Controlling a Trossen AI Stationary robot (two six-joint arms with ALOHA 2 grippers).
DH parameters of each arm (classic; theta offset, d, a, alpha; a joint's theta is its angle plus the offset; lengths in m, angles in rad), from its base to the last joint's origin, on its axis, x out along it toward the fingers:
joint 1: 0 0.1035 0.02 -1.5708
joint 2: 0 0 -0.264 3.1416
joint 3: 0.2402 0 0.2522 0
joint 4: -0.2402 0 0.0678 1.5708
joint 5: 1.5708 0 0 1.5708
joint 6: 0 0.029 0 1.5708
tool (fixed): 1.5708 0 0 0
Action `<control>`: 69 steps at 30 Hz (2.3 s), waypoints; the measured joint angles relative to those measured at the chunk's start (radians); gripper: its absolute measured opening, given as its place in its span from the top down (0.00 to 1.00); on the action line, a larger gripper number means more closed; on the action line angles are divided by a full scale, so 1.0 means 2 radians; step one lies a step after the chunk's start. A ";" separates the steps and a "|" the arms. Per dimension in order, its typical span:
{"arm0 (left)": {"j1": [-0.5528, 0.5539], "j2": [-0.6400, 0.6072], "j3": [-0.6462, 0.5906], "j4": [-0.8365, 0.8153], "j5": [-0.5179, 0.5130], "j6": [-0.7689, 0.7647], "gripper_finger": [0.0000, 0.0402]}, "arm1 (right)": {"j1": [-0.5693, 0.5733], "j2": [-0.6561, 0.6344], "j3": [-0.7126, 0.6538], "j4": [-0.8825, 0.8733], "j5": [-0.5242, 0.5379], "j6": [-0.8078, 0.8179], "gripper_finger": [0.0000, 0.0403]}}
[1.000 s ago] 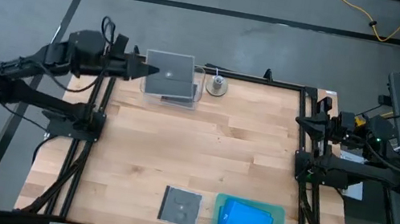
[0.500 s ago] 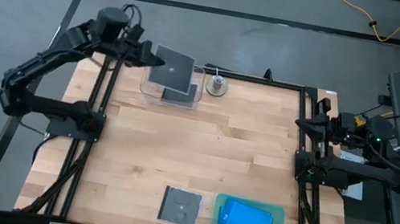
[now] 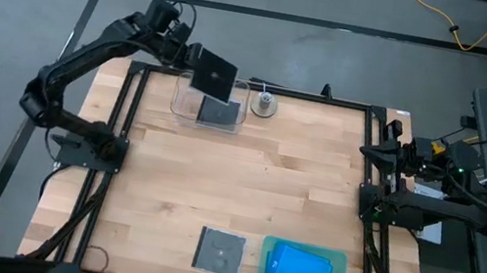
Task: Pick & place jewel cases by type
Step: Put the left black cd case into the transparent bin
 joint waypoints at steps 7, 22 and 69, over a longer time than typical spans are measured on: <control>0.002 0.049 0.000 0.000 -0.015 0.029 0.96 | 0.000 0.000 0.000 0.000 0.000 -0.002 0.97; 0.000 0.094 -0.067 0.024 -0.017 0.035 0.96 | 0.000 0.000 0.000 -0.030 0.001 -0.004 0.97; -0.034 0.146 -0.170 0.197 -0.032 -0.003 0.66 | 0.000 0.000 0.000 -0.037 0.002 -0.016 0.97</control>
